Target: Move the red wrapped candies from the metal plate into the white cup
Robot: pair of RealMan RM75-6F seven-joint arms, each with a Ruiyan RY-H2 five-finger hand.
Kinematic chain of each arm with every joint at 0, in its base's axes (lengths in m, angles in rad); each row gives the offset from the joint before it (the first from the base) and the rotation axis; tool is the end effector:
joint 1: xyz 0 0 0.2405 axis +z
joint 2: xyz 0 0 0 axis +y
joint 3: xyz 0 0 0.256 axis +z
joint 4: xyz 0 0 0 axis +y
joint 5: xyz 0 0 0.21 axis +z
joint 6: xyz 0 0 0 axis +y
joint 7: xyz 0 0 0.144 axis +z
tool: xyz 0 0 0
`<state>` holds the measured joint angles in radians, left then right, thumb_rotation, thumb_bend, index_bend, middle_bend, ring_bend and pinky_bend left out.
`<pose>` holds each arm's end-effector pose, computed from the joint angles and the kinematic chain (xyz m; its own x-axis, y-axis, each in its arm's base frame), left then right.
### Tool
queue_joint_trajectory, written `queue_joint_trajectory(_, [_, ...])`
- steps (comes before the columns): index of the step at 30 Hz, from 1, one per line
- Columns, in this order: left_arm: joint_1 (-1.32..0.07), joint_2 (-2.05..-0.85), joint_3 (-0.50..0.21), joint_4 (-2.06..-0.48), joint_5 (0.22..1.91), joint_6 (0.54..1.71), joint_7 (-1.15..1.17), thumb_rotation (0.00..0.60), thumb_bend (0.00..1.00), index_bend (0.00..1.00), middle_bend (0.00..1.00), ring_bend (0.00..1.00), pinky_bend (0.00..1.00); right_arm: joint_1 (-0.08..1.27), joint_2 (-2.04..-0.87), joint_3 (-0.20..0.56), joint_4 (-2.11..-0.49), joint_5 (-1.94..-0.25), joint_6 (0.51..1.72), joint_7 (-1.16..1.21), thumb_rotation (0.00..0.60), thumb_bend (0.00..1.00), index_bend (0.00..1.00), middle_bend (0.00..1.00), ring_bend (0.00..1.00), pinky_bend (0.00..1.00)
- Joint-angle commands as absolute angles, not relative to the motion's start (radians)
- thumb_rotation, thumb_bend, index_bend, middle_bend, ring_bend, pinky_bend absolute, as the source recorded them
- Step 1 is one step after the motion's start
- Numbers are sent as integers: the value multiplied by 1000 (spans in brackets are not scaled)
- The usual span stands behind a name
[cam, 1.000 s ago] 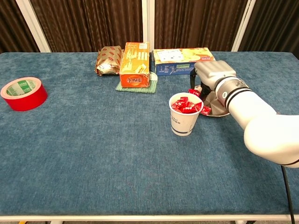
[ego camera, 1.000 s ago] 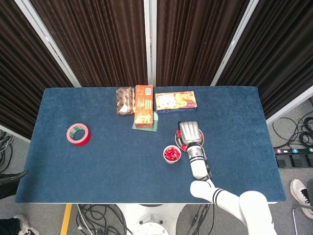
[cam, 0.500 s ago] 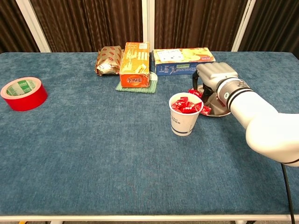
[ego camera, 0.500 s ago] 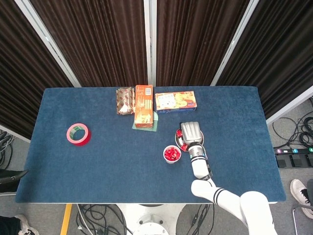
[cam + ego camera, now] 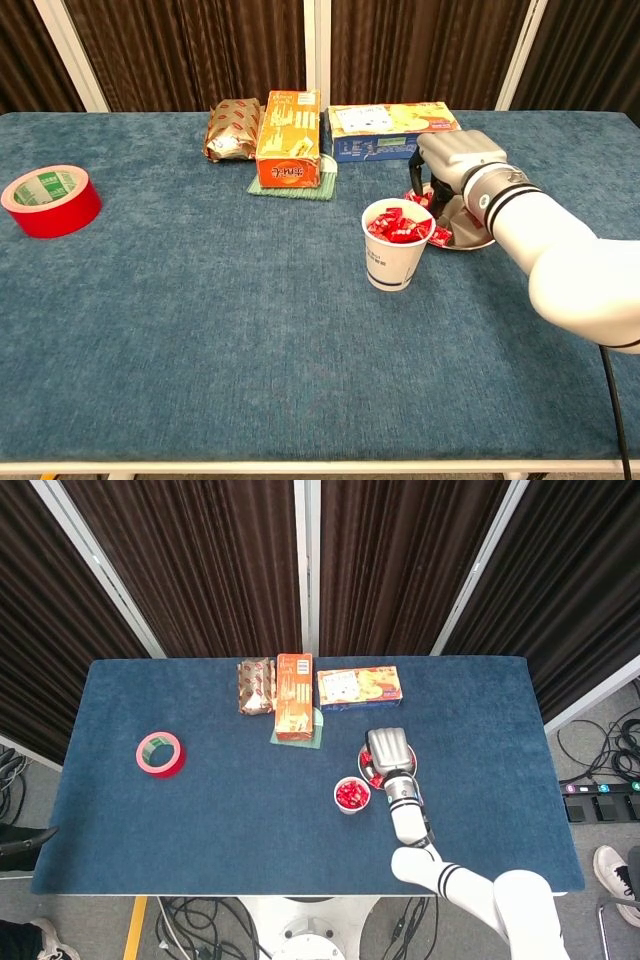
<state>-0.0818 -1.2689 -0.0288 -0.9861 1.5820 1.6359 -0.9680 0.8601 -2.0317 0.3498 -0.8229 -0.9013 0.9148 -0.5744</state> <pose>-0.3842 0.1805 0.1926 -0.0870 -0.0474 0.9951 0.9853 -0.1517 0.0789 -0.1529 -0.3958 -0.1023 0.5428 -0.2156 0.8117 -0.8398 -0.1251 0.5284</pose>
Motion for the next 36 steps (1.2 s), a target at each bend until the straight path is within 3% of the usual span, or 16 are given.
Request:
queue_joint_trajectory(1, [-81, -1267, -28, -989, 1583, 1637, -967, 533, 121, 126, 75, 34, 110, 849, -2006, 347, -862, -919, 940, -571, 600, 166, 617, 1000, 1000, 1000])
queue_joint_trajectory(10, [-81, -1261, -30, -1005, 1584, 1644, -955, 529, 121, 126, 75, 34, 110, 785, -1867, 322, -1135, -1004, 1083, -592, 600, 167, 618, 1000, 1000, 1000])
queue_joint_trajectory(20, [-77, -1250, -33, -1035, 1584, 1655, -934, 530, 121, 126, 75, 34, 110, 692, -1693, 225, -1543, -1139, 1234, -663, 600, 167, 618, 1000, 1000, 1000])
queue_joint_trajectory(27, [-72, -1240, -36, -1054, 1581, 1665, -923, 527, 120, 126, 75, 34, 110, 668, -1690, 167, -1611, -1175, 1250, -698, 600, 167, 618, 1000, 1000, 1000])
queue_joint_trajectory(36, [-69, -1236, -40, -1056, 1576, 1665, -929, 529, 120, 126, 75, 34, 110, 672, -1716, 155, -1586, -1149, 1205, -702, 600, 127, 608, 1000, 1000, 1000])
